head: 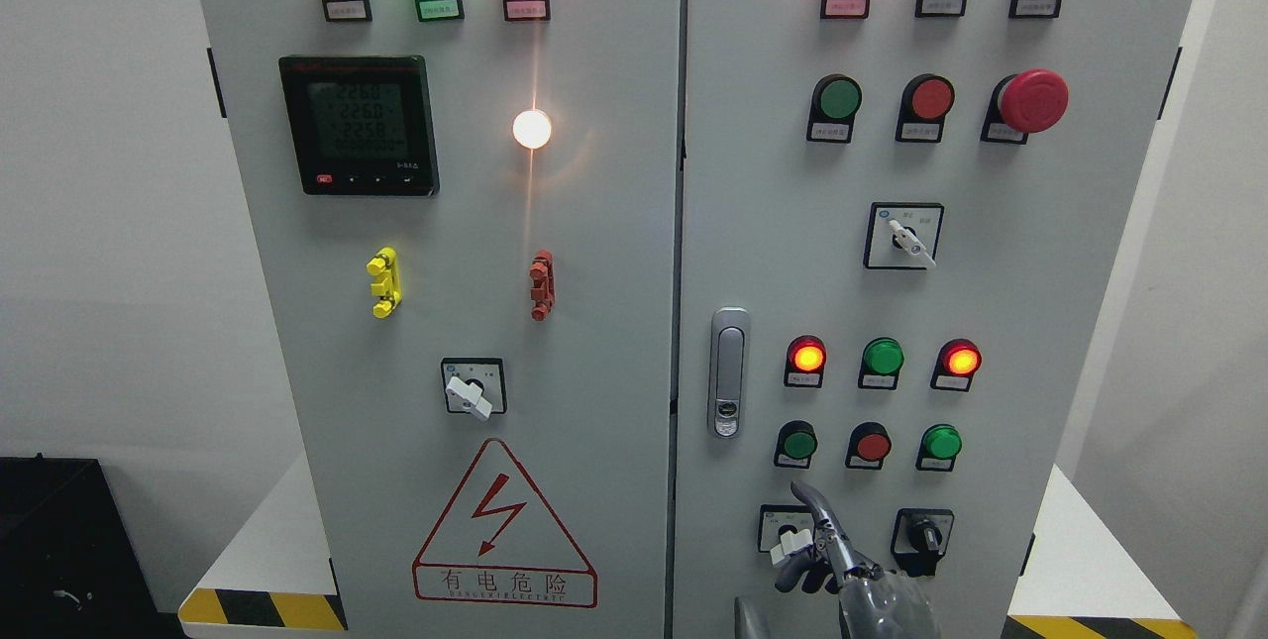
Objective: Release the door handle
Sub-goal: 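Raise the right hand up toward the silver door handle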
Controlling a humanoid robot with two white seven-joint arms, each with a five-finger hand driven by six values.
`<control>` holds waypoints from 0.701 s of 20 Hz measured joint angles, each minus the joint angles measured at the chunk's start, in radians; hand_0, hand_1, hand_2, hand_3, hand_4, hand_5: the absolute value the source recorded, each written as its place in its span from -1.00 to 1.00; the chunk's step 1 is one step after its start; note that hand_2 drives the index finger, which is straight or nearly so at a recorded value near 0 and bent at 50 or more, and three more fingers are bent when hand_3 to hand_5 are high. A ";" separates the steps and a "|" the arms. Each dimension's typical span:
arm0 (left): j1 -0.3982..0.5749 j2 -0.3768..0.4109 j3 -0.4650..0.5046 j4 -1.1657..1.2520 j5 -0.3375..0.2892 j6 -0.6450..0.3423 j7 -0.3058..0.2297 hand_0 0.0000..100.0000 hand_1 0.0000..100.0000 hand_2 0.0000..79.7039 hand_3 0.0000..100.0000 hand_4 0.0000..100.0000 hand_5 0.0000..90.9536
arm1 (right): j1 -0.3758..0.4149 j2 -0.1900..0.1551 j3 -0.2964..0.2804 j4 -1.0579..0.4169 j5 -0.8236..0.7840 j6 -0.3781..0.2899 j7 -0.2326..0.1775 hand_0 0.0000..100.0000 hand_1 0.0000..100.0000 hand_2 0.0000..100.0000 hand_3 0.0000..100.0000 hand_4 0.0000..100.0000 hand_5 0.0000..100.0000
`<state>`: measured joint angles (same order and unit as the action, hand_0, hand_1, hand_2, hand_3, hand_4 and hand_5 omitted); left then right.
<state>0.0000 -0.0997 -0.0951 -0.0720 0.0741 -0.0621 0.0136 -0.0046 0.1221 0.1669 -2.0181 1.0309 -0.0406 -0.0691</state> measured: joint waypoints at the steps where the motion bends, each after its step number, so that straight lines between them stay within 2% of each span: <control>1: 0.000 0.000 0.000 0.000 0.000 0.000 0.000 -0.76 0.11 -1.00 -1.00 -1.00 -1.00 | -0.010 0.000 0.000 0.009 0.035 0.000 -0.010 -0.10 -0.34 -1.00 1.00 1.00 1.00; 5: 0.000 0.000 0.000 0.000 0.000 0.000 0.000 -0.76 0.11 -1.00 -1.00 -1.00 -1.00 | -0.040 0.001 0.004 0.043 0.171 0.023 -0.047 -0.09 -0.37 -1.00 1.00 1.00 1.00; 14: 0.000 0.000 0.000 0.000 0.000 0.000 0.000 -0.76 0.11 -1.00 -1.00 -1.00 -1.00 | -0.102 0.002 0.048 0.109 0.375 0.121 -0.063 -0.07 -0.42 -1.00 1.00 1.00 1.00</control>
<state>0.0000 -0.0997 -0.0951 -0.0717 0.0745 -0.0621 0.0136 -0.1070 0.1244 0.2153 -1.9095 1.4056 0.0801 -0.1316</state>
